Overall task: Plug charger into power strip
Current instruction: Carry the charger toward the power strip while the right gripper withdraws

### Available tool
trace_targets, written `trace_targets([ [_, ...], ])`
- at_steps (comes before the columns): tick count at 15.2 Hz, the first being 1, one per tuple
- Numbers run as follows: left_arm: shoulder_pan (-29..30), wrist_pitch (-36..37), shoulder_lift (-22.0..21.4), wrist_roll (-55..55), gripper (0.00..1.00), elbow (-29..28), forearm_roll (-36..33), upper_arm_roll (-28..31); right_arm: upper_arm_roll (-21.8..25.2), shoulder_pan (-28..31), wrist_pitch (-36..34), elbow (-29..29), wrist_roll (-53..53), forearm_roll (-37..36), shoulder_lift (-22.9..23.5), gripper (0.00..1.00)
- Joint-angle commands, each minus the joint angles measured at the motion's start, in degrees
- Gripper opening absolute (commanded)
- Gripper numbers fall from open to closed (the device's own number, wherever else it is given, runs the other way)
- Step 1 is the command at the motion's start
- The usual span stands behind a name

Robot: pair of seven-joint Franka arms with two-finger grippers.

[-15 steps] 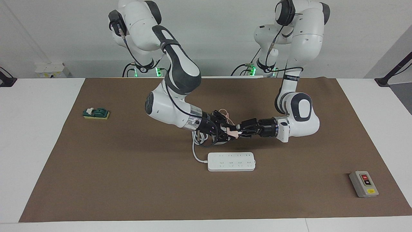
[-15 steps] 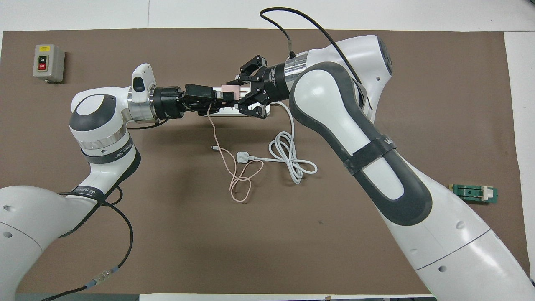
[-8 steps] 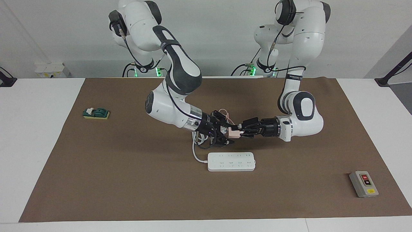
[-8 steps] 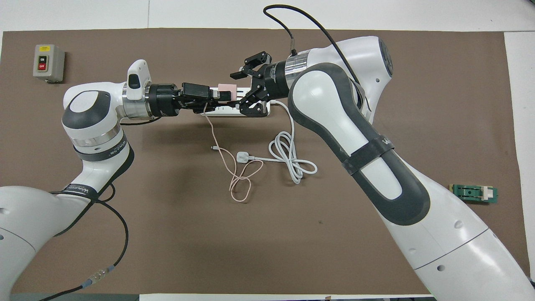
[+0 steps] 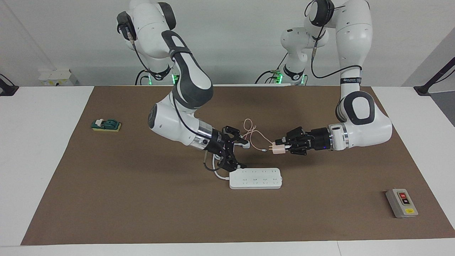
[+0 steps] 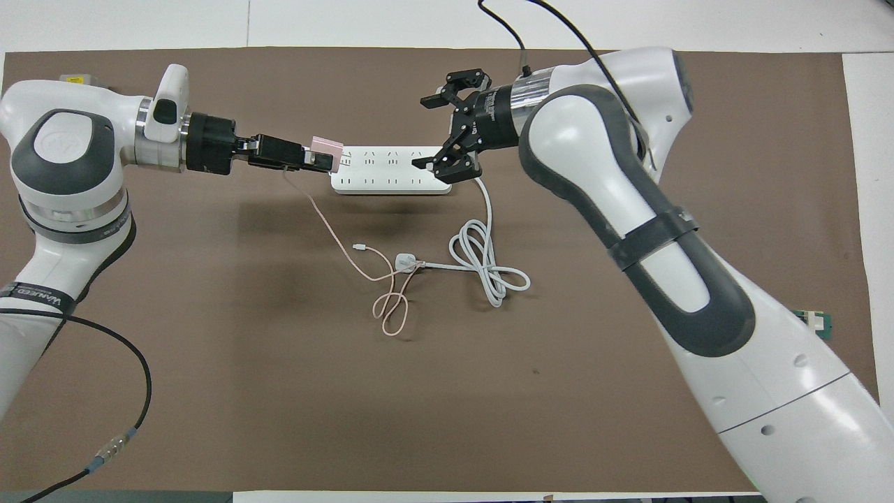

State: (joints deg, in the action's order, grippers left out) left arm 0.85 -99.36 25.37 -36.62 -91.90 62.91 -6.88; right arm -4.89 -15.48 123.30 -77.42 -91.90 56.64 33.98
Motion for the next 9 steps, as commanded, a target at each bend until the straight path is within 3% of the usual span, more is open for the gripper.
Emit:
trace_targets([
  [1,-0.2,-0.1,-1.3,-3.9,0.00,4.2,-10.1,0.1,-0.6,5.9,-5.0,0.3,-1.1,-6.1,-2.8,1.00],
  [4,-1.3,-2.3,-1.4,-8.6,0.00,5.3,-19.3,-0.2,-0.5,8.3,-10.1,0.3,-1.0,-12.9,-5.1,1.00],
  [6,-2.9,-3.0,-1.3,-13.4,0.00,5.7,-26.1,-0.5,-0.6,10.5,-14.0,0.3,-0.1,-21.4,-7.1,1.00],
  [9,-4.7,-3.1,-1.0,-20.1,0.00,6.4,-33.5,-0.5,-0.5,12.9,-22.0,0.3,8.4,-31.2,-10.2,1.00],
])
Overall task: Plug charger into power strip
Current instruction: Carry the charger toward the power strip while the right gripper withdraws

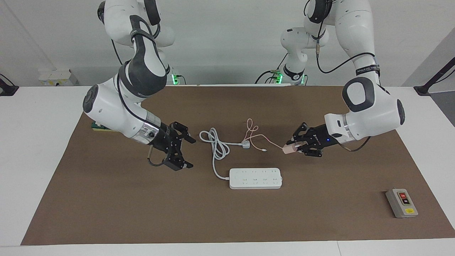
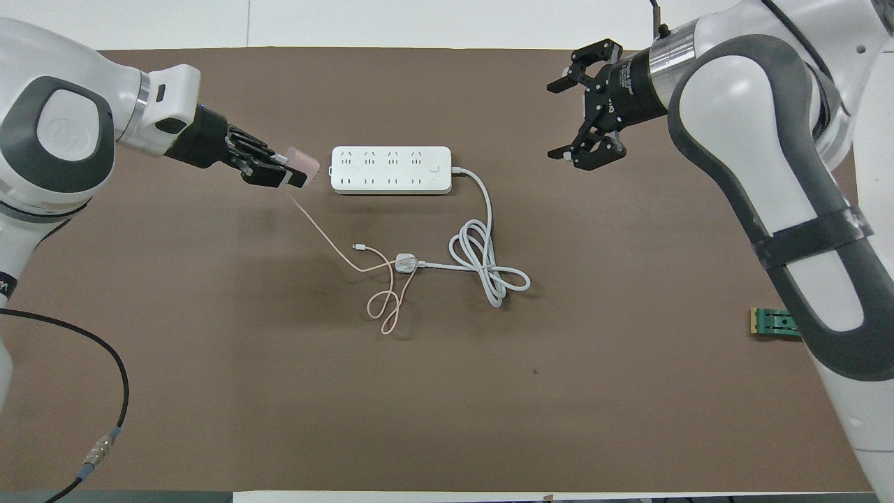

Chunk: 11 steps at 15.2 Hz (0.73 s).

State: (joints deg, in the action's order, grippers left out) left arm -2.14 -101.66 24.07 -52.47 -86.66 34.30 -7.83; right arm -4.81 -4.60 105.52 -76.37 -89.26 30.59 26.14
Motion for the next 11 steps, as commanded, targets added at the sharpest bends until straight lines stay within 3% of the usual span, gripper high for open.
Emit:
trace_targets([
  [1,-2.8,-1.3,0.7,-6.3,0.00,2.7,-8.9,0.4,-0.5,3.1,-7.1,-0.7,9.3,-7.5,-3.4,1.00],
  [5,-6.0,-9.4,1.1,-12.2,0.00,3.2,-23.0,0.4,-0.5,5.7,-14.3,-0.7,27.0,-16.2,-6.3,1.00],
  [11,-10.2,-16.3,1.5,-13.7,0.00,1.5,-35.9,0.4,-0.5,8.2,-17.6,-1.0,55.7,-25.6,-11.0,1.00],
])
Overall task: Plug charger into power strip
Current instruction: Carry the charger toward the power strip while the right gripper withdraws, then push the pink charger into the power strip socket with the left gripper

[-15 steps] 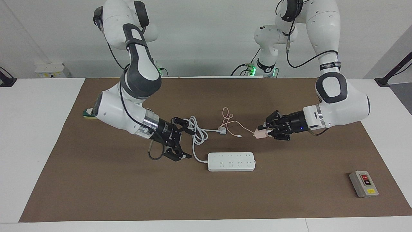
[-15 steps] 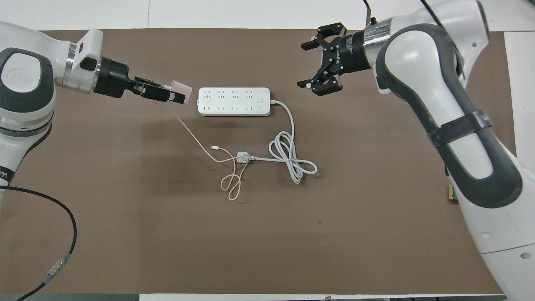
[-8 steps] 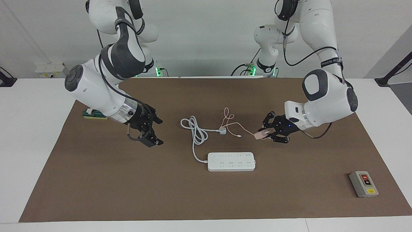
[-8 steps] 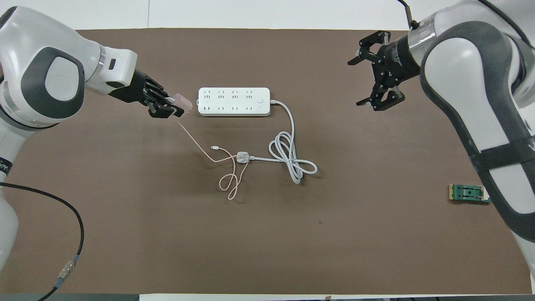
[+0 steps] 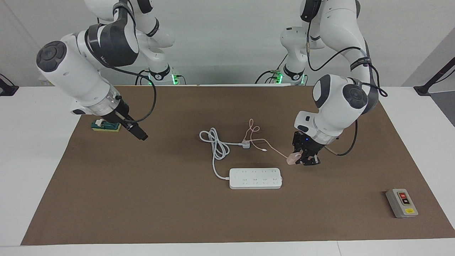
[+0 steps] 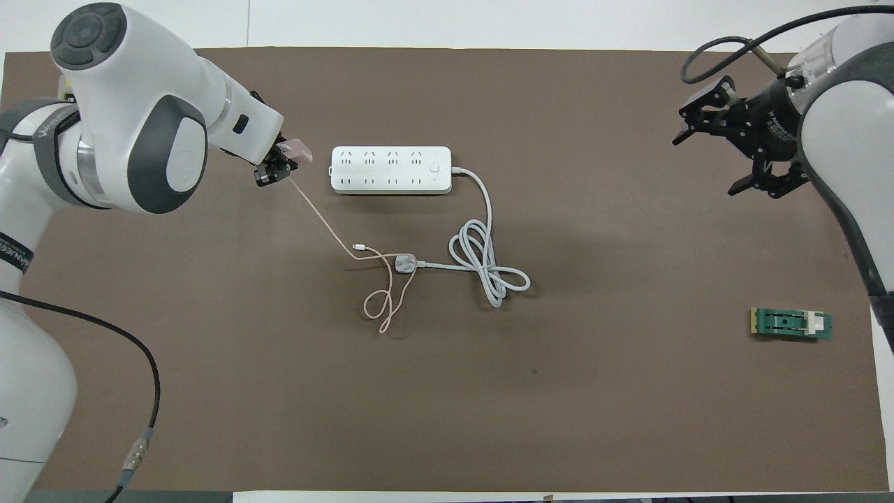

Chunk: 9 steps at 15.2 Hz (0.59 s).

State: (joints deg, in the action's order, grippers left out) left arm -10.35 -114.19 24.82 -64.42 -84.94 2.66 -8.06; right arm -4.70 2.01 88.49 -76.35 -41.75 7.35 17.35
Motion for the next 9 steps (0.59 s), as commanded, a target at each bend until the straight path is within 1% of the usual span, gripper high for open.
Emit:
trace_targets([
  [1,-2.1,-7.6,0.7,-2.9,0.00,-2.1,-4.9,0.7,-0.6,2.0,-0.7,-1.3,13.7,-3.6,-3.2,1.00],
  [2,-2.3,-11.4,0.8,-5.3,0.00,-3.3,-6.1,0.7,-0.6,2.1,-1.3,-1.4,19.9,-5.2,-4.1,1.00],
  [3,-3.0,-13.2,0.8,-7.3,0.00,-4.1,-7.0,0.7,-0.4,2.7,-1.9,-1.4,26.4,-6.4,-5.0,1.00],
  [4,-3.4,-13.2,0.8,-7.8,0.00,-4.7,-7.0,0.6,0.5,2.9,-2.3,-1.8,32.3,-6.5,-6.5,1.00],
  [6,-4.2,-13.1,0.4,-7.8,0.00,-7.2,-7.0,0.7,3.4,2.1,-3.8,-3.4,40.6,-6.5,-10.1,1.00],
  [8,-4.5,-14.3,-0.2,-7.4,0.00,-10.2,-6.9,0.6,4.2,1.2,-6.1,-5.3,43.2,-6.5,-13.7,1.00],
  [9,-4.6,-14.7,-0.5,-7.3,0.00,-10.8,-6.7,0.5,5.0,0.7,-7.2,-6.7,43.5,-6.6,-15.4,1.00],
])
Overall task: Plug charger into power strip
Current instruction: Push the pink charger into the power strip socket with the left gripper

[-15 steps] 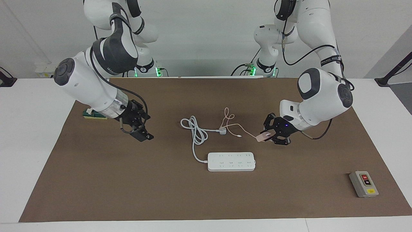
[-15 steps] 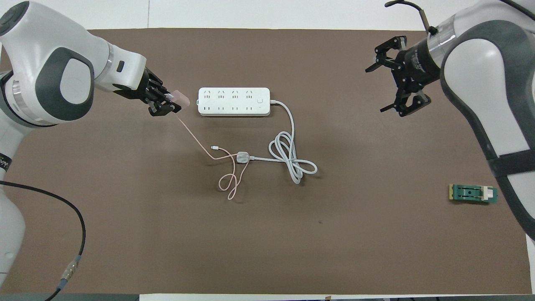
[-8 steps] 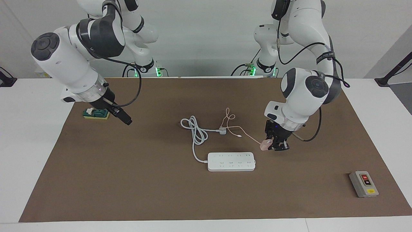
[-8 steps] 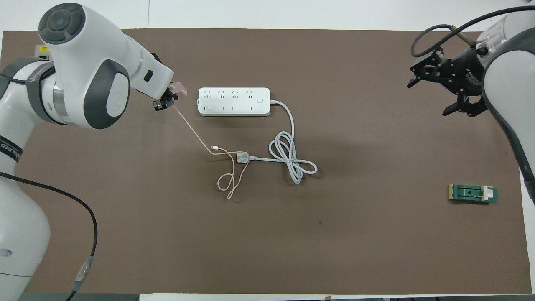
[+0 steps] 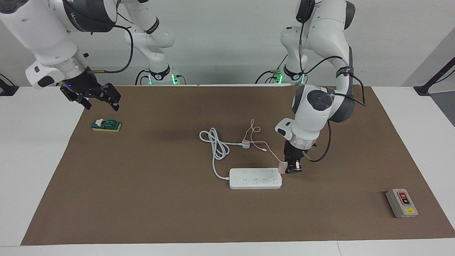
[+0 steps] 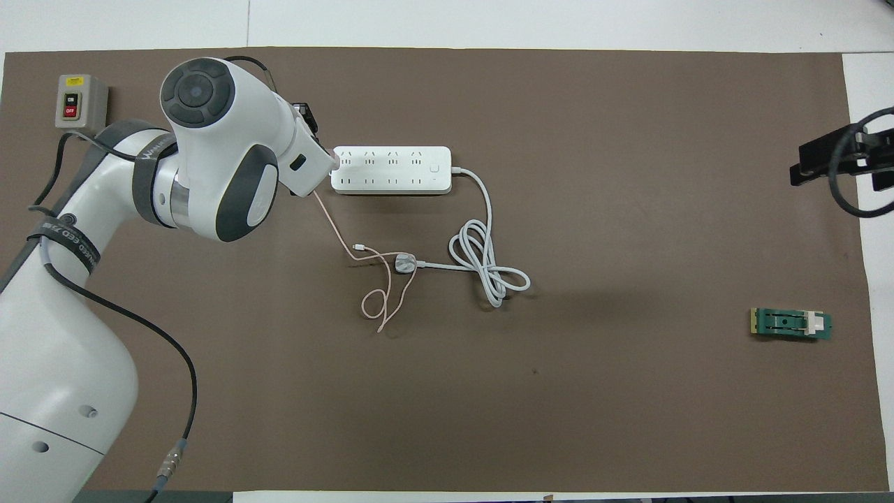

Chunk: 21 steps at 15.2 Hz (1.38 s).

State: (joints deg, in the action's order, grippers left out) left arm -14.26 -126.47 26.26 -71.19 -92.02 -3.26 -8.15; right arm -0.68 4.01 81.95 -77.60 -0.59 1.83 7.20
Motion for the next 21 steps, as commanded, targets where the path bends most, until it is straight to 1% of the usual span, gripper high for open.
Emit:
trace_targets([
  [1,-0.7,-2.3,-1.9,-0.5,0.00,-4.0,-0.7,0.4,2.0,-2.2,-1.3,-7.7,3.1,-0.9,-7.3,1.00],
  [3,-0.7,-2.6,-1.9,-0.4,0.00,-4.1,-0.6,0.3,5.1,-4.4,-1.3,-14.3,6.2,-0.9,-11.6,1.00],
  [4,-0.7,-2.8,-2.0,-0.4,0.00,-4.7,-0.5,0.3,5.4,-4.6,-0.7,-16.7,6.2,-0.9,-12.8,1.00],
  [5,-0.7,-3.7,-2.0,-0.4,0.00,-5.1,-0.4,0.3,5.4,-4.5,0.0,-17.2,6.2,-0.9,-12.9,1.00],
  [8,-0.7,-4.8,-2.0,-0.5,0.00,-5.9,-0.4,0.3,4.9,-3.3,1.8,-15.7,6.1,-1.0,-11.7,1.00],
  [10,-0.7,-6.7,-1.9,-0.6,0.00,-7.0,0.2,0.1,4.8,-3.1,1.7,-13.7,6.1,-1.2,-10.5,1.00],
  [11,-0.7,-6.5,-1.9,-0.6,0.00,-7.1,0.4,0.1,4.6,-3.1,2.2,-13.5,6.1,-2.1,-10.2,1.00],
  [12,-0.7,-6.3,-1.9,-0.6,0.00,-7.1,0.5,0.1,4.0,-3.1,2.9,-13.3,6.1,-4.4,-10.0,1.00],
  [13,-0.7,-6.5,-1.9,-0.6,0.00,-7.1,0.5,0.1,2.5,-3.0,3.1,-13.3,6.0,-5.8,-9.9,1.00],
  [18,-0.9,-7.2,-1.7,-0.4,0.00,-7.1,0.7,0.1,2.0,-2.0,4.9,-12.9,6.0,-5.0,-9.0,1.00],
  [21,-1.5,-7.8,-1.7,0.0,0.00,-7.6,0.8,0.0,2.0,-1.9,3.8,-11.8,5.9,-4.6,-8.5,1.00],
])
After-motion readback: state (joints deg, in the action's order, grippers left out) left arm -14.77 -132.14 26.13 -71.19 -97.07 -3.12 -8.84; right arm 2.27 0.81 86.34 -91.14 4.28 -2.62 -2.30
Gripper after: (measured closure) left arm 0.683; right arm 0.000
